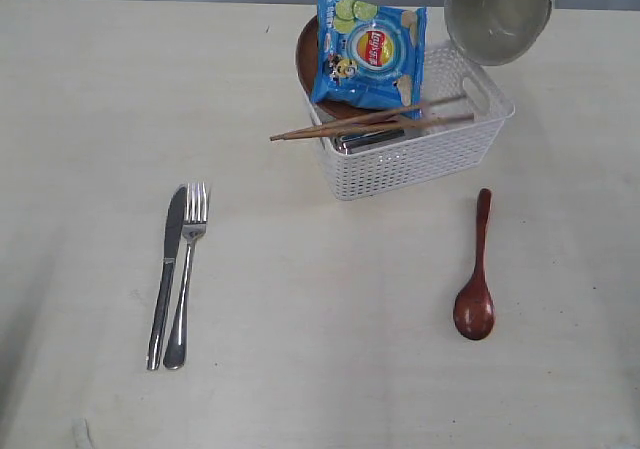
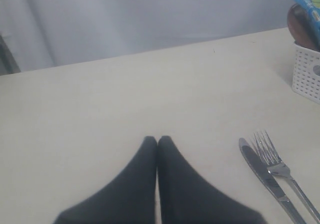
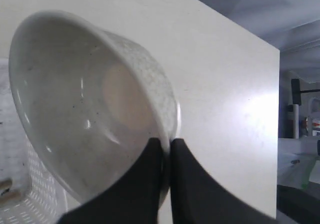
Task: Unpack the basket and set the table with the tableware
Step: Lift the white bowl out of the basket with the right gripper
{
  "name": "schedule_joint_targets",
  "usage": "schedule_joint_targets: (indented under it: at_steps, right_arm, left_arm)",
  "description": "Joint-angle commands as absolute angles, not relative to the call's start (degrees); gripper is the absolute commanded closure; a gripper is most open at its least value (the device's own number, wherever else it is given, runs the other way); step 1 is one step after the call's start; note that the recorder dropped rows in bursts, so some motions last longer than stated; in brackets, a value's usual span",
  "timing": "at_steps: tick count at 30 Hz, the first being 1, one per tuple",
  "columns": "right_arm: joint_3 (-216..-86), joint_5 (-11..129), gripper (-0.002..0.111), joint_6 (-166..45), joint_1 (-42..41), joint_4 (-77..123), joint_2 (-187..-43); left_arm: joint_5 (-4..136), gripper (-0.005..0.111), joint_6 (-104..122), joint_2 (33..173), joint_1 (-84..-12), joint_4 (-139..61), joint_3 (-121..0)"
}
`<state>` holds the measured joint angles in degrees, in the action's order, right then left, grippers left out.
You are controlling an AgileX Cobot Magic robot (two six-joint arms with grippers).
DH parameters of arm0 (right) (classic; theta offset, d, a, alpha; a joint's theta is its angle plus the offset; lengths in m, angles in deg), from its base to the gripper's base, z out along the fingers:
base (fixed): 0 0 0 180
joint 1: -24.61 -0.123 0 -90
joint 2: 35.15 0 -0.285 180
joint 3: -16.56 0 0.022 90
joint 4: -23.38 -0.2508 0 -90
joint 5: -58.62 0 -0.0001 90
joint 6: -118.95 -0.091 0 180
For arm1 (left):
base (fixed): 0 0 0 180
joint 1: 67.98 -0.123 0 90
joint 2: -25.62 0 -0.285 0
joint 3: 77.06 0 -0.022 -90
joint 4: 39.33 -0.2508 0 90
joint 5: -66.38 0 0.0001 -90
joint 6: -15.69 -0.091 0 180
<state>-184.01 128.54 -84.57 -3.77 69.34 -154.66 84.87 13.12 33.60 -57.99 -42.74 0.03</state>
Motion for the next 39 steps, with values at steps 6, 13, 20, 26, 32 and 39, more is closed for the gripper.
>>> schedule_joint_targets:
  at_steps: [6,13,20,26,32,39]
  right_arm:
    - [-184.2,128.6,0.109,-83.8,-3.5,71.5,-153.9]
    - [-184.2,128.6,0.109,-83.3,-3.5,64.3,-152.1]
    - [-184.2,128.6,0.109,-81.2,-3.5,52.3,-146.7]
    - [-184.2,128.6,0.109,-78.7,-3.5,39.6,-141.8]
    - [-183.9,128.6,0.109,-73.6,-3.5,21.5,-138.2]
    - [-173.0,128.6,0.109,-69.5,-3.6,7.0,-134.9]
  left_arm:
    - [84.8,0.107,13.1,33.4,-58.1,-42.2,0.2]
    - [84.8,0.107,13.1,33.4,-58.1,-42.2,0.2]
    - [84.8,0.107,13.1,33.4,-58.1,-42.2,0.2]
    - [84.8,0.107,13.1,33.4,-58.1,-42.2,0.2]
    - [84.8,0.107,13.1,33.4,-58.1,-42.2,0.2]
    - [84.8,0.107,13.1,33.4,-58.1,-42.2,0.2]
